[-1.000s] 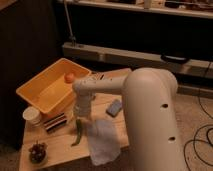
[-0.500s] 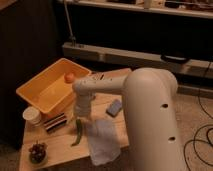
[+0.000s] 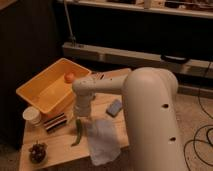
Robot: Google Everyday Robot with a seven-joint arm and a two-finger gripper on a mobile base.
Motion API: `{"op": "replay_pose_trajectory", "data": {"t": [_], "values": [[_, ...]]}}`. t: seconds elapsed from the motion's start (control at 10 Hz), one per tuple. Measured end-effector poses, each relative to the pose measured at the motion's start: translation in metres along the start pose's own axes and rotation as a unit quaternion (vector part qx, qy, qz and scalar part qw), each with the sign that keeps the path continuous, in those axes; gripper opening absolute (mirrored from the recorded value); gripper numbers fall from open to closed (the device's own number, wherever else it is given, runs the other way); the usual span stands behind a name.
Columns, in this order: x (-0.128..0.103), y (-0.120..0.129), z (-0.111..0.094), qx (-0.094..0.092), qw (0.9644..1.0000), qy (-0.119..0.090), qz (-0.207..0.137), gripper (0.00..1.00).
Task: Place apple in paper cup
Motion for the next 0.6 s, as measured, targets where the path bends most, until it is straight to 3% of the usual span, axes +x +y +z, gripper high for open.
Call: {"op": "replay_pose_trajectory", "data": {"t": [0.2,0.3,0.4,0.6], "values": [[-0.003,0.020,-0.025,0.030,0.9986,-0.042,-0.012,0.80],[-0.006,0.029,-0.047,0.046,0.9965,-0.067,-0.018,0.80],[-0.007,0.036,-0.070,0.064,0.9937,-0.089,-0.023,0.80],[-0.009,0.065,-0.115,0.094,0.9845,-0.142,-0.043,0.80]]}}
